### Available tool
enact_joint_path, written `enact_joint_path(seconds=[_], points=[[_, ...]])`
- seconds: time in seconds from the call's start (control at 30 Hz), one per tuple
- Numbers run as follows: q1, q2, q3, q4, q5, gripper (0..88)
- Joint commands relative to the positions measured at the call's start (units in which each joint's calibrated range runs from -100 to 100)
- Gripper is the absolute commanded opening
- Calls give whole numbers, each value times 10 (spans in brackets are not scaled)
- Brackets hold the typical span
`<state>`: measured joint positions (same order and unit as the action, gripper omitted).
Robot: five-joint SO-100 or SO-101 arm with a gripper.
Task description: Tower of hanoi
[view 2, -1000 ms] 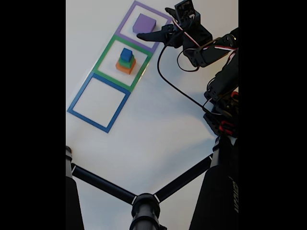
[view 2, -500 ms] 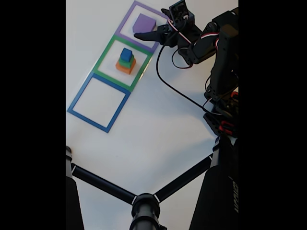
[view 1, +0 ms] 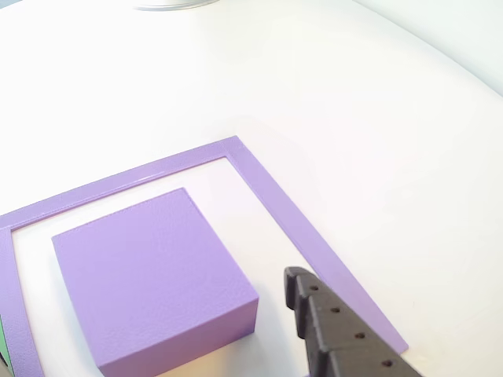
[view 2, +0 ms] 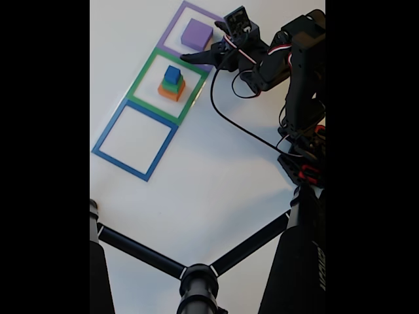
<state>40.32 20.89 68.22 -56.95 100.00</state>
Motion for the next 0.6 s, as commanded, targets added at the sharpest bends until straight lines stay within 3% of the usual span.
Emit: enact_joint_path(seconds=[0.0,0.27,0.43,0.57], points=[[-5,3,-19,-12,0,465],[-12,13,-27,-11,0,445],[-21,17,-29,-11,0,350],[-26,20,-32,-9,0,323]])
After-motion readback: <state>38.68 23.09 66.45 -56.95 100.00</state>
